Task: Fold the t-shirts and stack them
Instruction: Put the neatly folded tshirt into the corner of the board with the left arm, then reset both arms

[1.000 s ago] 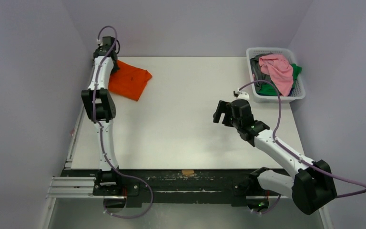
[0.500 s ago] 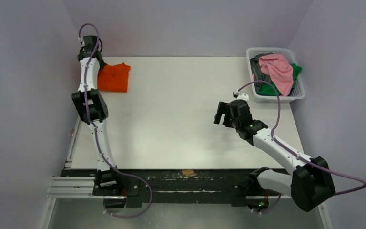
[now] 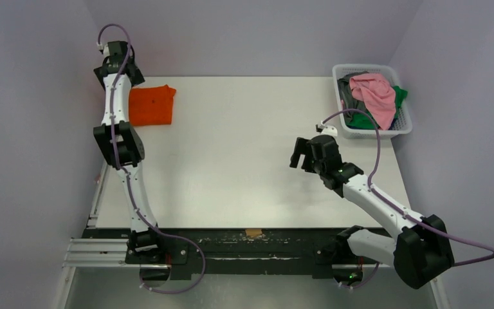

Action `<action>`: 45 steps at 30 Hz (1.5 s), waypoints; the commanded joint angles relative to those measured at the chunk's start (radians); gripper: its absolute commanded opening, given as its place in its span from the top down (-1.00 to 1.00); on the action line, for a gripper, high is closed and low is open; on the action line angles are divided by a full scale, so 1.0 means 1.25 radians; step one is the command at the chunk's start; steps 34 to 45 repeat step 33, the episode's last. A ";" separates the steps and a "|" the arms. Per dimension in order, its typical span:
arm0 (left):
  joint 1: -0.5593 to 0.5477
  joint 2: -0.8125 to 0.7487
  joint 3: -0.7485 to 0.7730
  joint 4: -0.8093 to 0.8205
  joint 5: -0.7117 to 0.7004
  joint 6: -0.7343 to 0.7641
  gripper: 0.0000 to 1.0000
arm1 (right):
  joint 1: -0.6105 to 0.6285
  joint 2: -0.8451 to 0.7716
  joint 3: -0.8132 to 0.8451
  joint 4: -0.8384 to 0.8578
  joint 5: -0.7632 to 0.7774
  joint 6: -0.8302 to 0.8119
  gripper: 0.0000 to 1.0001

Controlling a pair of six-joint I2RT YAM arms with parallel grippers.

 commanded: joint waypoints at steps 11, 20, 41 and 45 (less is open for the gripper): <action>-0.236 -0.690 -0.598 0.108 0.340 -0.144 -1.00 | -0.001 -0.159 0.009 -0.060 0.128 0.085 -0.98; -0.659 -1.264 -1.326 0.244 0.186 -0.282 -1.00 | -0.001 -0.357 -0.066 -0.189 0.104 0.153 -0.98; -0.728 -1.424 -1.507 0.034 0.031 -0.404 -1.00 | -0.001 -0.508 -0.131 -0.301 0.166 0.169 -0.97; -0.728 -1.424 -1.507 0.034 0.031 -0.404 -1.00 | -0.001 -0.508 -0.131 -0.301 0.166 0.169 -0.97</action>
